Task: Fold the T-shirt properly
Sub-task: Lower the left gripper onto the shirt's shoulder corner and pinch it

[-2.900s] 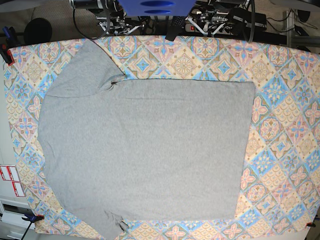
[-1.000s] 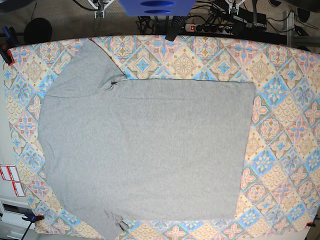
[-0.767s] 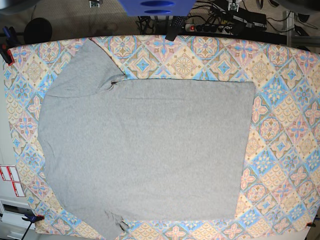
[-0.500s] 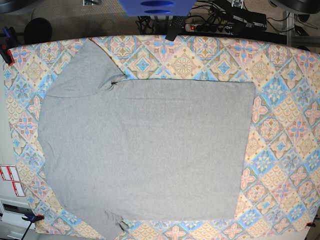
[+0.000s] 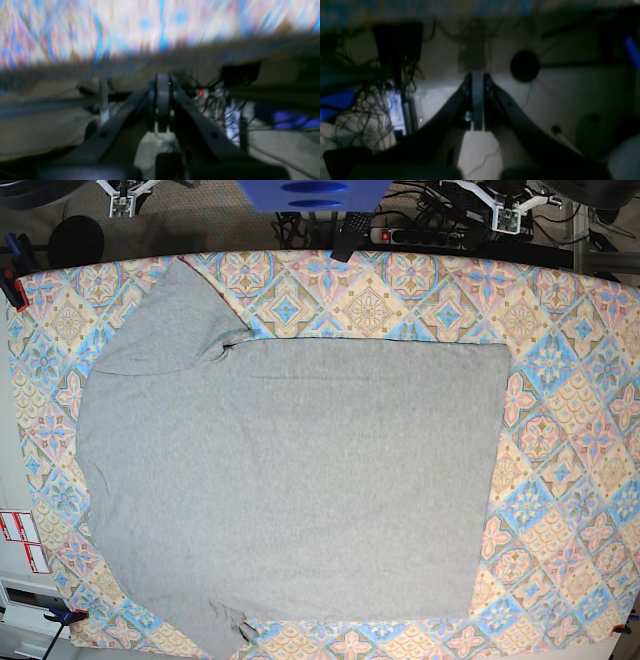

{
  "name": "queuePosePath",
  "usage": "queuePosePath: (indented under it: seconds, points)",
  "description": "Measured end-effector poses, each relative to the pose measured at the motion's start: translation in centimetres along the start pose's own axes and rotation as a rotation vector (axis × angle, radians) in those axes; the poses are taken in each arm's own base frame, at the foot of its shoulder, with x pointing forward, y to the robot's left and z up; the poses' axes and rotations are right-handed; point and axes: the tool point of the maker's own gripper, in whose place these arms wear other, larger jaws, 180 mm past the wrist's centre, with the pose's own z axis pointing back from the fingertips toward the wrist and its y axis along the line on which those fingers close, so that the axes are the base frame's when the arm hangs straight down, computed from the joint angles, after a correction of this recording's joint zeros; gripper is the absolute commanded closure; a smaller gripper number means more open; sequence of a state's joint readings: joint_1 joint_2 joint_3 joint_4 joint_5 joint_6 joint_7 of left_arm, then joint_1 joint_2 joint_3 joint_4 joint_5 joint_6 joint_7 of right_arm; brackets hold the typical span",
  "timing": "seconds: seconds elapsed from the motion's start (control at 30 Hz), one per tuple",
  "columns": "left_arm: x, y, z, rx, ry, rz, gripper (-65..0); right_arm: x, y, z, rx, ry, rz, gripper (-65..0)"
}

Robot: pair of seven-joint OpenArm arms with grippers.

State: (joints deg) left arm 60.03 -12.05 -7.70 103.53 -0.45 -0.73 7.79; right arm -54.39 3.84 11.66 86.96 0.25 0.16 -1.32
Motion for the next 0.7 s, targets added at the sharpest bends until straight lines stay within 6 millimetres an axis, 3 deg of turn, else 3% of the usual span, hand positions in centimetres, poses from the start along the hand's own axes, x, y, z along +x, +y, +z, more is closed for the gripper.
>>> queuePosePath:
  seconds: [0.13,0.23,0.37,0.47,0.57,0.63,0.7]
  points:
    - [4.6,1.2,-0.2,0.038,-0.048,0.048,-0.3,3.4,0.5,0.2,0.015,-0.089,-0.001,0.0]
    - [8.0,0.9,-1.7,0.006,-0.103,0.161,-3.9,5.0,0.4,0.2,0.01,-0.125,0.0,0.0]
    - [9.0,1.7,-3.6,-0.002,-0.051,0.321,-15.5,5.7,1.3,0.3,0.036,-0.099,0.002,0.0]
    - [11.1,1.9,-5.2,-0.048,-0.044,0.434,-20.5,5.6,1.3,0.3,0.034,-0.056,0.0,0.0]
    - [13.8,2.4,-6.0,-0.094,-0.09,0.56,-20.9,8.4,1.2,-0.4,0.024,-0.099,-0.007,0.0]
    - [13.9,3.6,-6.7,-0.081,-0.096,0.652,-21.3,10.3,1.3,-0.4,0.024,-0.151,-0.014,0.0]
    - [13.1,4.9,-7.8,-0.049,-0.075,0.736,-21.4,10.4,1.5,-0.4,0.03,-0.14,-0.013,0.0]
